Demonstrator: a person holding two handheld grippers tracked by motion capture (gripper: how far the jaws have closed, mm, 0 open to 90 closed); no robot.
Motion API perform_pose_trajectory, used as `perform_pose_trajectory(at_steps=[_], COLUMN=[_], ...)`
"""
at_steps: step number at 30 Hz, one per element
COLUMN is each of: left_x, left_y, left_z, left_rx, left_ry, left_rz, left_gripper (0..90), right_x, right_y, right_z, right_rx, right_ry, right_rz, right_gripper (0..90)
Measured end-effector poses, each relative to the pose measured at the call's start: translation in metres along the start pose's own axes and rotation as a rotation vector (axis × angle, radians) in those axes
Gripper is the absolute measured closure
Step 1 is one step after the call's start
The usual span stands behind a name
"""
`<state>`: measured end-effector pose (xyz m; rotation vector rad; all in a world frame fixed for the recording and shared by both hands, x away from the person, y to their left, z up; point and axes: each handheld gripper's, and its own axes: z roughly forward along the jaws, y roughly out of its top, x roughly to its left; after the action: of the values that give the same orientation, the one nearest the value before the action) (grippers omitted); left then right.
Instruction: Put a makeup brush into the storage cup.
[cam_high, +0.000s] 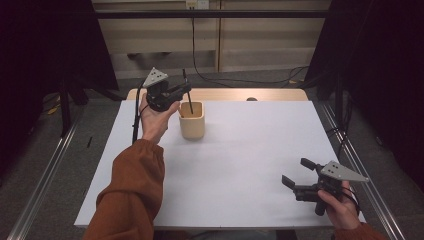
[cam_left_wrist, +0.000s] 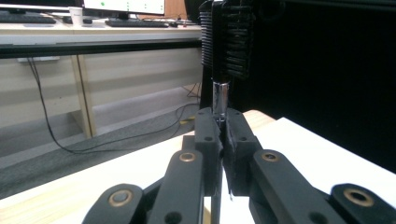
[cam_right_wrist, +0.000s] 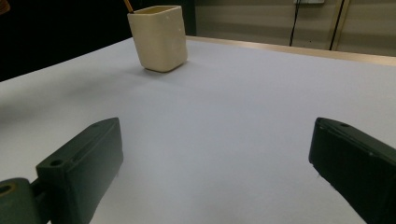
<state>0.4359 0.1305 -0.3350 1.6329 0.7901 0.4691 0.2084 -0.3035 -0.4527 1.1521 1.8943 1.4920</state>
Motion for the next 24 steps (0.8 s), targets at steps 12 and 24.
perform_pose_trajectory(at_steps=[12, 24], left_x=[0.001, 0.004], left_y=[-0.01, -0.026], left_z=[0.012, 0.013], left_rx=[0.038, 0.064], left_ry=[0.0, 0.017], left_rz=[0.011, 0.003], left_gripper=[85.7, 85.7], right_x=[0.0, 0.001], right_y=[0.0, 0.0], right_z=[0.0, 0.001], right_rx=[0.003, 0.006], right_ry=[0.007, 0.015], right_rz=[0.004, 0.004], right_gripper=[2.3, 2.3])
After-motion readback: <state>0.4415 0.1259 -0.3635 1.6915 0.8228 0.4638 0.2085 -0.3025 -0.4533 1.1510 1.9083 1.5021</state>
